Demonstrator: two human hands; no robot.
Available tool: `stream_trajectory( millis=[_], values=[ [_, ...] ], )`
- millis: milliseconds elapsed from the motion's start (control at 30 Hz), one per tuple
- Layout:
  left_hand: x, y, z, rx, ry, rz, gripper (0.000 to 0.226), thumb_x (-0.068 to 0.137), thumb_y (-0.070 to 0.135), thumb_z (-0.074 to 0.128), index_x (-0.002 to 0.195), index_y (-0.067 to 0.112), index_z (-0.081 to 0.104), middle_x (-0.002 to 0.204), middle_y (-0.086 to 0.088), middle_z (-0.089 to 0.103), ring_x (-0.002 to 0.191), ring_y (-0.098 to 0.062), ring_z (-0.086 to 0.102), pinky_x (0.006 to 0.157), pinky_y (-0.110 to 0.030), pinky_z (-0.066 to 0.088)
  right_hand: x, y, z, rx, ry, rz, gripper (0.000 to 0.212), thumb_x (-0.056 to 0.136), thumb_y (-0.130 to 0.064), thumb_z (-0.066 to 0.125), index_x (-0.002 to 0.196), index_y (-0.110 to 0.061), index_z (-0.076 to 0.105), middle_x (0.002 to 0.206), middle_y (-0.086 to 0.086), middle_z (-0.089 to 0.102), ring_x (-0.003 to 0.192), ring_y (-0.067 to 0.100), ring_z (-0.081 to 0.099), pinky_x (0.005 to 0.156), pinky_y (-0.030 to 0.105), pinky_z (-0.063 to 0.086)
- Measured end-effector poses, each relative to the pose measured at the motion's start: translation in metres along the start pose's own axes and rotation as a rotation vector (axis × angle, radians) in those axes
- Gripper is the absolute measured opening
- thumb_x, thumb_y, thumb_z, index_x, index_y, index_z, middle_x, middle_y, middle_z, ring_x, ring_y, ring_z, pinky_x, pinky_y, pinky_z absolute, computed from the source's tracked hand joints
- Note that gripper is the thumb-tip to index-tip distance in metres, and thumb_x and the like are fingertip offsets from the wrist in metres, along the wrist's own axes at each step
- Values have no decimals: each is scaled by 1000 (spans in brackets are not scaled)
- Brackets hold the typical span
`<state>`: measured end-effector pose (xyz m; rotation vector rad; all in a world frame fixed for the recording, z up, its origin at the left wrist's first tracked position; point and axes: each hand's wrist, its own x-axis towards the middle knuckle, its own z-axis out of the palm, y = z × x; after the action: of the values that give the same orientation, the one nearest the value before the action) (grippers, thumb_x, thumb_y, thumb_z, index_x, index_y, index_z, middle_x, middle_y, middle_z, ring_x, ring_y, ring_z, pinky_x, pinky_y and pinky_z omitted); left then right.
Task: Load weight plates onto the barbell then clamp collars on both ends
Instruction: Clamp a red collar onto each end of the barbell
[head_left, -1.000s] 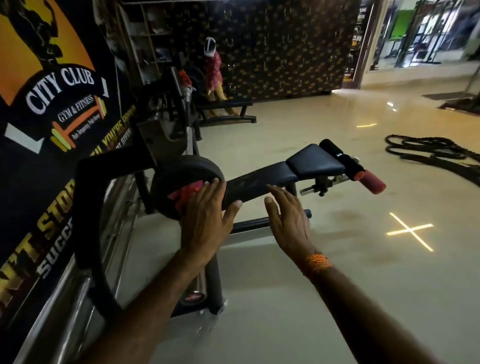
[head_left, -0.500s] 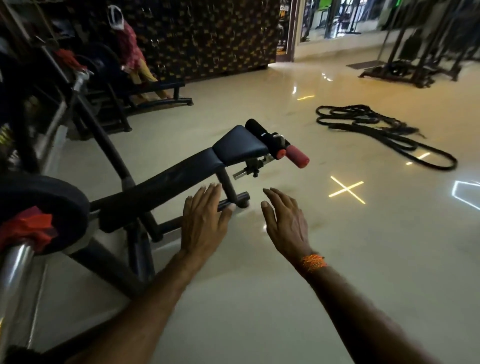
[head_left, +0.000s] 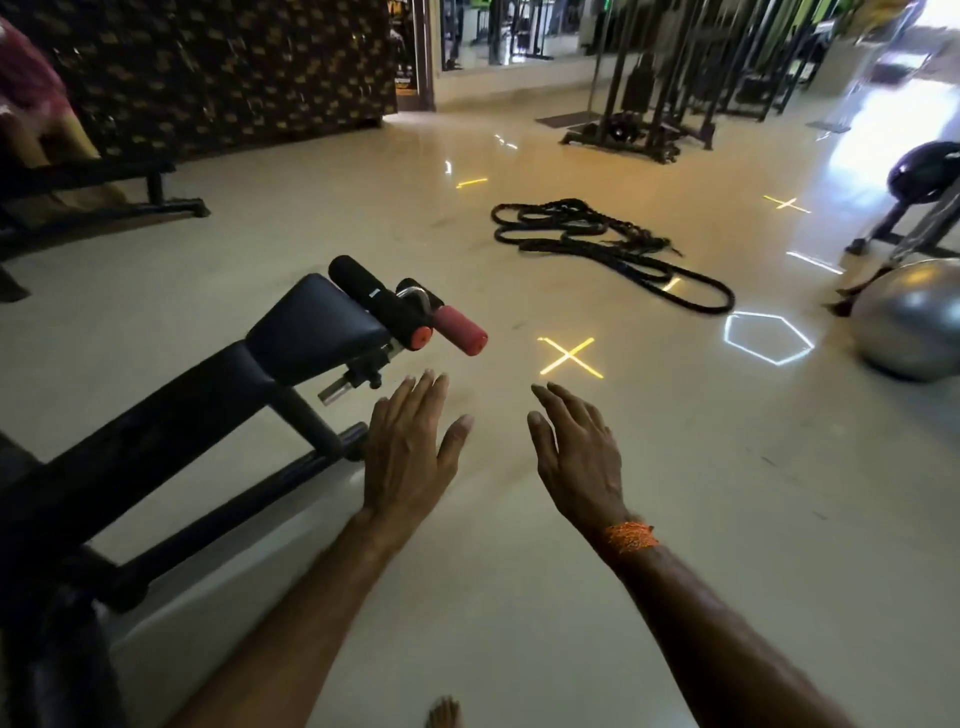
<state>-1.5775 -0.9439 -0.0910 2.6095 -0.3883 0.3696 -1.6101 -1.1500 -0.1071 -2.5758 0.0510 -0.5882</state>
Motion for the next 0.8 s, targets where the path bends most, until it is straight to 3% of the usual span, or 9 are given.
stream_trajectory(
  millis=[167,367,567,800],
  values=[
    [104,13,47,-53,-38,88,83,96,72,17,153,17,42,157,-7,45,148,-29,37,120,-54,30,84,44,7,-57,36,74,51,105,-48,32,145,-24,52,147,3,55,131,22,52,100,42,48],
    [227,31,114,-54,-67,163,72,98,65,31,152,18,43,155,-6,47,147,-25,38,117,-53,35,178,116,25,-82,70,149,50,105,-47,34,146,-24,51,148,3,55,131,22,51,100,42,48],
    [360,44,193,0,-99,148,74,98,66,29,152,18,42,155,-7,48,147,-25,39,115,-55,37,300,214,62,-83,41,166,47,104,-45,38,145,-24,52,148,2,54,132,23,50,101,44,47],
    [509,67,252,45,-93,67,72,98,65,29,150,18,46,156,-7,47,148,-27,37,119,-50,27,458,293,80,-104,-55,107,46,104,-45,38,144,-25,52,148,2,54,132,22,50,102,47,48]
  ],
)
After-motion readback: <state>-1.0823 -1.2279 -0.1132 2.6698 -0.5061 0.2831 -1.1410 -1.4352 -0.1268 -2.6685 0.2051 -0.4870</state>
